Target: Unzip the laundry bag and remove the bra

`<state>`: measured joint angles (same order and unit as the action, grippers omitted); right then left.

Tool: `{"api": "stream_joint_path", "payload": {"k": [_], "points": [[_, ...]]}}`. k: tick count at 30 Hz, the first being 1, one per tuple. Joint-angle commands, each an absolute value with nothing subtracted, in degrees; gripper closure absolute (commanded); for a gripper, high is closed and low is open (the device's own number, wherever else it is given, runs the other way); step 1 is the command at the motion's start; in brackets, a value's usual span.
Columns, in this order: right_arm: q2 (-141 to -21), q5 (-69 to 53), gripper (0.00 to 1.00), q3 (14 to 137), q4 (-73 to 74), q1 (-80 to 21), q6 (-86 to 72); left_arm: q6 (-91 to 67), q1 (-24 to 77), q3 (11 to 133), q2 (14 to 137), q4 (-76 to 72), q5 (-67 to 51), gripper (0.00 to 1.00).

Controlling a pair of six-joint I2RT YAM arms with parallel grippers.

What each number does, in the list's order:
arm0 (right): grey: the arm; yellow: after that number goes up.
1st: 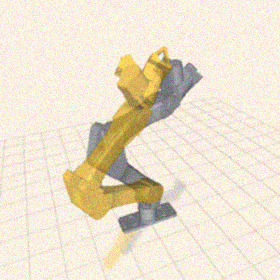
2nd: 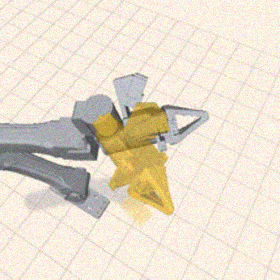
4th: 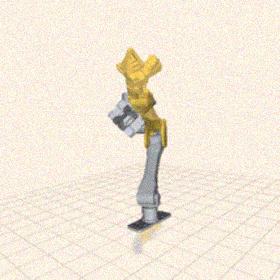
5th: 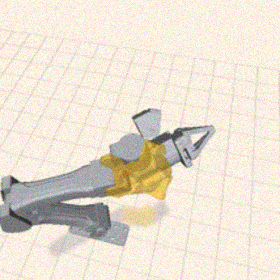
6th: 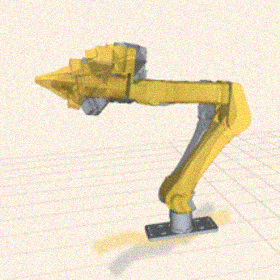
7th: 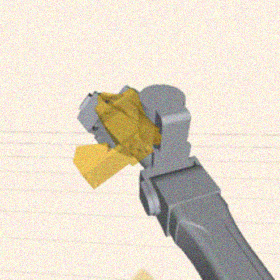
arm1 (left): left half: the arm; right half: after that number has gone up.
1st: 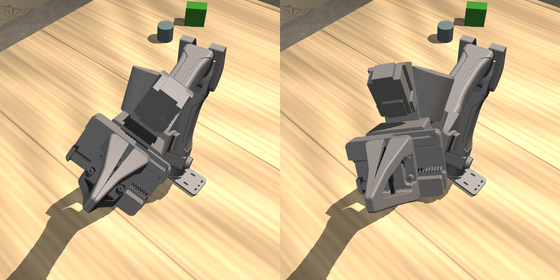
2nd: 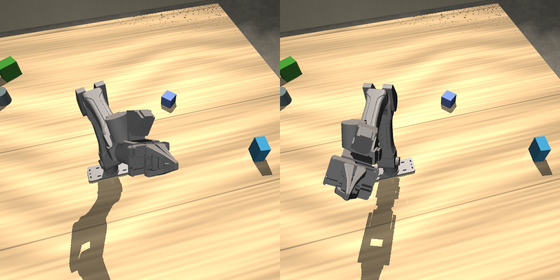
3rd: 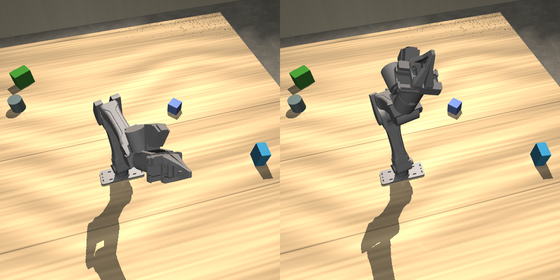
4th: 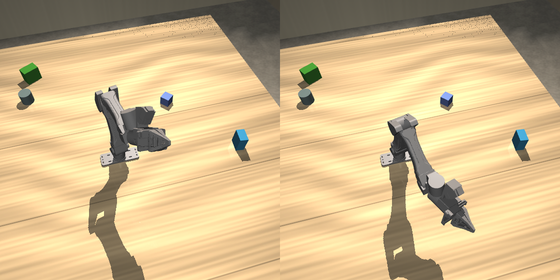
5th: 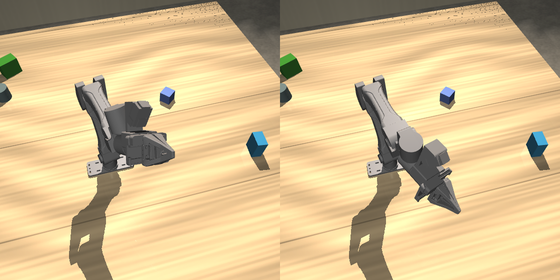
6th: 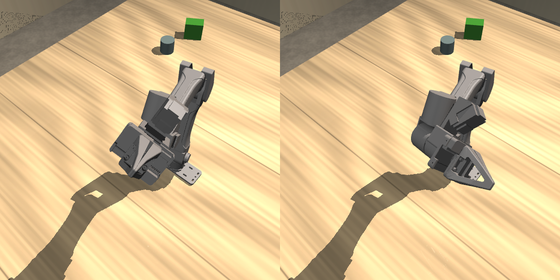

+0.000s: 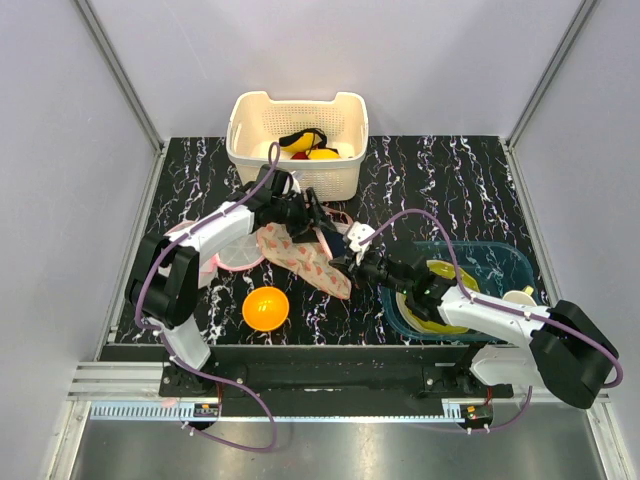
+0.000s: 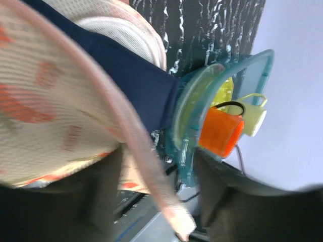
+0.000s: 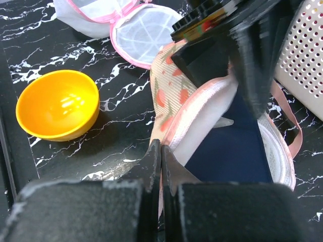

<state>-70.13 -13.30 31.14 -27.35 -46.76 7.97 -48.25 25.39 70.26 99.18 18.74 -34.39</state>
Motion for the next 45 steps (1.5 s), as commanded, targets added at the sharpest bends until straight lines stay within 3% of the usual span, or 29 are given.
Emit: {"api": "stream_joint_path", "payload": {"k": [1,2,3,5,8,12,17,21,23,28,34,41,42,44,45], "points": [[-68.0,-9.8,0.83,32.6,-28.7,-47.0,5.4,-49.1,24.8,72.5,98.1,18.1,-31.8,0.67],[-68.4,-7.5,0.65,33.4,-26.7,-47.0,4.1,-48.9,24.6,72.5,97.5,19.0,-30.8,0.8],[-68.5,-5.5,0.57,34.4,-24.5,-47.1,3.3,-48.1,24.6,71.9,96.9,19.7,-30.2,0.99],[-69.5,-1.9,0.3,37.8,-18.8,-46.8,1.0,-47.6,24.7,70.2,93.7,21.2,-28.6,1.0],[-69.9,-2.3,0.28,43.1,-13.6,-46.8,-2.6,-47.7,24.7,63.4,88.1,20.0,-25.9,1.0],[-69.0,-0.4,0.29,43.9,-17.3,-46.9,-7.0,-48.7,24.7,56.3,81.1,18.7,-23.2,1.0],[-73.3,13.9,0.37,46.7,-11.6,-46.5,-10.4,-50.3,24.8,49.2,72.3,18.3,-21.0,1.0],[-82.4,18.7,0.28,54.8,3.4,-46.3,-12.2,-48.3,24.8,45.4,69.4,19.8,-20.5,1.0],[-87.3,13.4,0.24,60.2,11.3,-46.2,-12.2,-48.0,24.8,44.0,69.3,20.3,-21.3,1.0],[-96.0,9.1,0.06,65.3,14.5,-46.2,-13.2,-49.9,24.9,41.3,68.6,17.3,-21.8,1.0],[-103.9,9.6,0.0,71.2,16.1,-46.1,-12.8,-50.2,24.9,41.4,68.8,16.3,-22.1,1.0],[-112.1,12.7,0.0,78.4,19.3,-46.1,-13.3,-50.4,25.0,41.7,68.6,16.1,-21.6,1.0],[-112.8,13.9,0.05,79.4,20.2,-46.2,-13.4,-50.4,25.0,41.8,68.6,16.1,-21.6,1.0],[-113.0,15.0,0.33,79.6,20.7,-46.2,-14.1,-50.5,25.0,41.9,68.3,16.2,-21.6,1.0],[-112.4,16.2,0.67,79.5,21.3,-46.2,-14.4,-50.5,25.0,41.9,68.3,16.3,-21.6,1.0]]}}
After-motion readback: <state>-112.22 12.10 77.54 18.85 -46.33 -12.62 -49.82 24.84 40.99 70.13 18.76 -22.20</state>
